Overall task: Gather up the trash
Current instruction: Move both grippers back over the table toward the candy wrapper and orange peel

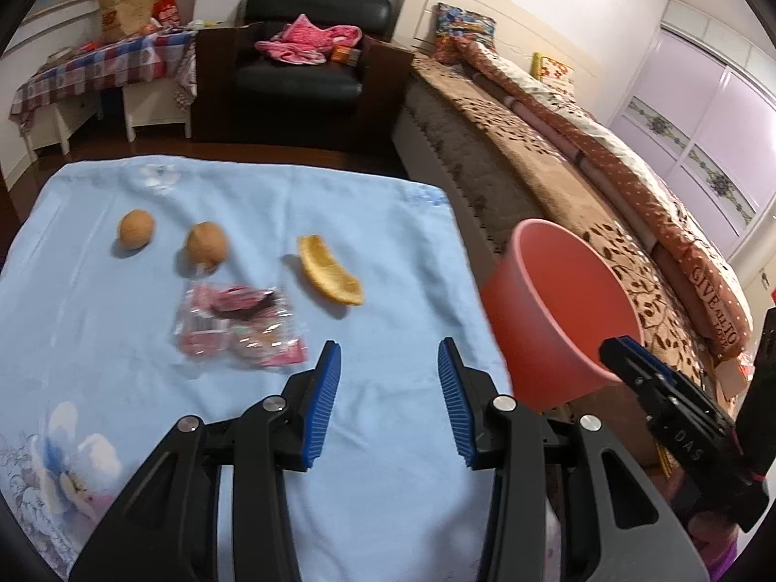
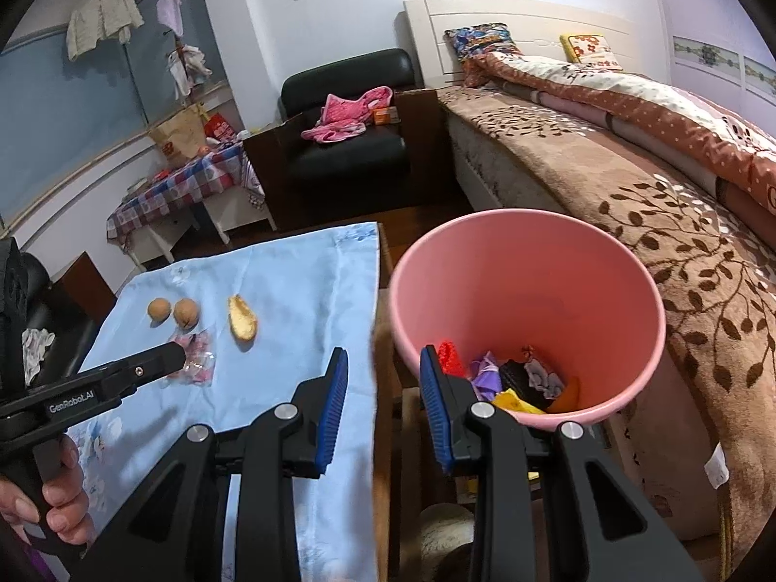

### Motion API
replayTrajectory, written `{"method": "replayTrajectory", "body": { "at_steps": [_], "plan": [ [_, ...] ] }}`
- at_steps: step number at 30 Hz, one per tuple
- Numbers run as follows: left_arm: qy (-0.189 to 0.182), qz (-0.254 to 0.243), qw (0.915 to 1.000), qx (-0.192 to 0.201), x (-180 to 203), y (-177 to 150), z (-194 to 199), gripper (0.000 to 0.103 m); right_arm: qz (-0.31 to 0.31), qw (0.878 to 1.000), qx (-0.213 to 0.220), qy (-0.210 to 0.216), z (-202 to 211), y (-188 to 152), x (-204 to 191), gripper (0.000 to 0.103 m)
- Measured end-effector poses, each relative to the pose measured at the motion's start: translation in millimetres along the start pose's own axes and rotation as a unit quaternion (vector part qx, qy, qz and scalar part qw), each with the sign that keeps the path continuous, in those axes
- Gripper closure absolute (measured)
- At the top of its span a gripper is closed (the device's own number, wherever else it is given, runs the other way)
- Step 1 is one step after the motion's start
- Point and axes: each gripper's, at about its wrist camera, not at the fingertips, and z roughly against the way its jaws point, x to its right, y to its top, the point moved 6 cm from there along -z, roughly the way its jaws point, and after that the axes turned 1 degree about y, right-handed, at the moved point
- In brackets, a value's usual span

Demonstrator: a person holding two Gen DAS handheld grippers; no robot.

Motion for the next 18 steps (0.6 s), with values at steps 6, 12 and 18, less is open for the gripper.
{"method": "replayTrajectory", "body": {
  "at_steps": [6, 12, 18],
  "plan": [
    [0.02, 0.015, 0.9997, 0.005, -30, -7, 6, 0.061, 0.014, 1.0, -0.01, 0.007, -5, -2, -18, 0.073],
    [0.035, 0.039, 0.9986, 0.004, -64, -15, 12, 0.061, 0.035, 0.999, -0.022, 0.016, -14, -8, -42, 0.073],
    [0.047, 0.065, 0.9968, -0.002, -96, -23, 14, 0.061, 0.059, 0.997, -0.037, 0.027, -27, -15, -67, 0.073]
  ]
}}
